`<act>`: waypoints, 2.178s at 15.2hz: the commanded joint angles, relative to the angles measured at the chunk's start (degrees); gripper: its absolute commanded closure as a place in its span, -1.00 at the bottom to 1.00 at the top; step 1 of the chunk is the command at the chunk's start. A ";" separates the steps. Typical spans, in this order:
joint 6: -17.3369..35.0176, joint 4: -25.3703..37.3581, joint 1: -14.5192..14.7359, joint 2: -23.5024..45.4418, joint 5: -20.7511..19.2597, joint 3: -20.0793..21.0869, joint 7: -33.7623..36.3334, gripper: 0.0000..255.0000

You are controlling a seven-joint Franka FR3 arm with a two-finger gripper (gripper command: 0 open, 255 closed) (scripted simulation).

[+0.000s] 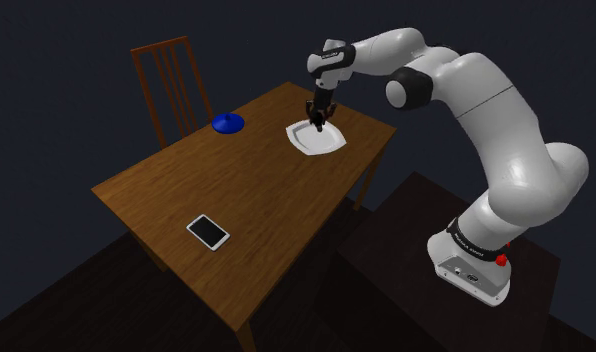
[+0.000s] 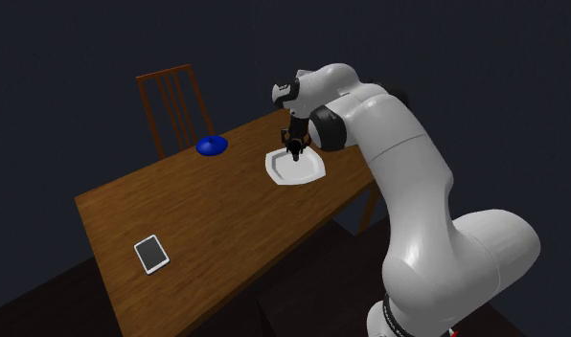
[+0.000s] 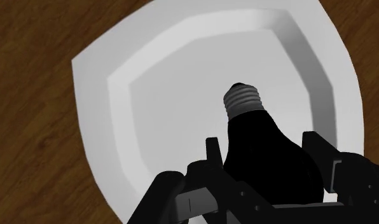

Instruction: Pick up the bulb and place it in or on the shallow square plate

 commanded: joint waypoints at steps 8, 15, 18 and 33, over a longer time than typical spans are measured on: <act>2.38 3.52 -0.73 5.74 0.54 0.80 -0.19 1.00; 2.59 4.05 -0.83 6.46 0.58 0.89 -0.19 1.00; 2.59 4.06 -0.83 6.46 0.58 0.89 -0.19 -1.00; -1.61 4.39 -1.29 2.66 -0.14 0.12 0.11 -1.00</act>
